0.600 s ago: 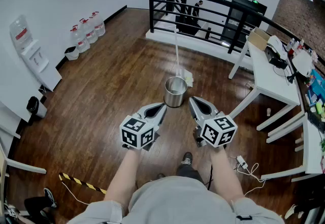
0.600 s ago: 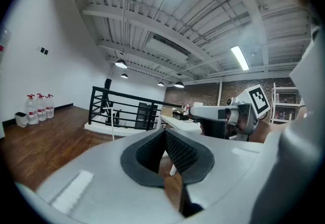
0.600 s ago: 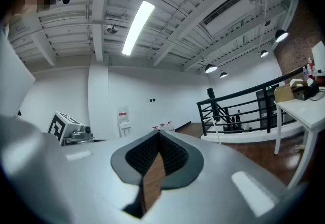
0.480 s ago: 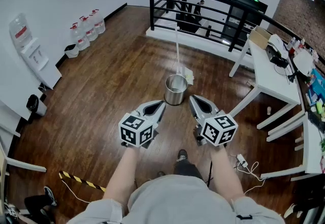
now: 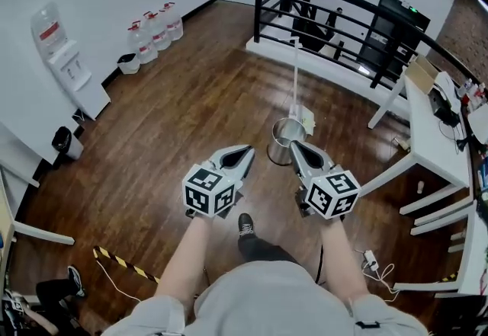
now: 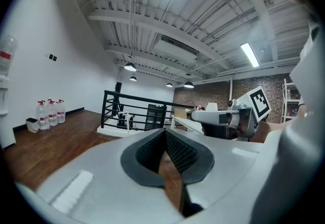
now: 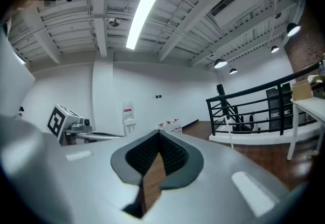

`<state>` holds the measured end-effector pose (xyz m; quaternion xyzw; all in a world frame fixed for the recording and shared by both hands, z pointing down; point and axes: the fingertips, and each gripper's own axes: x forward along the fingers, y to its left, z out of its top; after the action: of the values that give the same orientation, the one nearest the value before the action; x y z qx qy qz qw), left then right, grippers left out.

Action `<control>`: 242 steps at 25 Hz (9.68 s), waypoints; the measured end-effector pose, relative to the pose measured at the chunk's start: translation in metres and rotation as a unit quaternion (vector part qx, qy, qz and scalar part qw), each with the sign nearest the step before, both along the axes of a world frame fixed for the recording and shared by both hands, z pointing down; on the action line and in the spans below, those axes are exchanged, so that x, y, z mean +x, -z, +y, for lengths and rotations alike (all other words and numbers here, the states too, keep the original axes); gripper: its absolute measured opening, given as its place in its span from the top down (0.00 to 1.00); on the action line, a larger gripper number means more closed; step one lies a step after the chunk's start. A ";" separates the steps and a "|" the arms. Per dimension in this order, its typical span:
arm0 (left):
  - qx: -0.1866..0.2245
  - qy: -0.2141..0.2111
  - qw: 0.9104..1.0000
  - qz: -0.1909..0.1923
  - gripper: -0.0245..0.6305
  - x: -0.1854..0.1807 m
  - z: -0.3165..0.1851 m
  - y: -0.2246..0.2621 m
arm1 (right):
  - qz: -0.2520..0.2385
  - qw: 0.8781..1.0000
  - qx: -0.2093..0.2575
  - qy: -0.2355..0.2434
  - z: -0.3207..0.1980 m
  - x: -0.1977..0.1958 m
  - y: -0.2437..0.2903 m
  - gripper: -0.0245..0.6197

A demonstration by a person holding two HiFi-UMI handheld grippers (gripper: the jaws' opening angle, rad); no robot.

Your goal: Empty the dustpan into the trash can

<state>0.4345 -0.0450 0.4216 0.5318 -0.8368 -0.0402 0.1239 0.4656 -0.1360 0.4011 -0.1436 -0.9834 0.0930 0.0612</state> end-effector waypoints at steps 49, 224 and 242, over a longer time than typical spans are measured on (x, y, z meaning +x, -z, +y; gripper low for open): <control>-0.026 -0.299 0.954 0.014 0.95 -0.530 -0.119 -0.031 | 0.030 0.956 0.011 -0.293 -0.091 -0.485 -0.016 0.96; -0.262 -0.532 0.673 -0.442 0.82 -0.469 -0.043 -0.014 | -0.017 0.743 -0.011 -0.669 0.179 -0.307 0.001 0.96; -0.261 -0.615 0.453 -0.590 0.82 -0.337 -0.001 -0.064 | -0.028 0.716 -0.032 -0.697 0.217 -0.198 -0.016 0.96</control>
<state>0.0976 -0.0464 0.4859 0.7468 -0.1358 0.5906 -0.2739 0.2681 0.0812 0.4173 0.5783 -0.8026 0.1362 -0.0528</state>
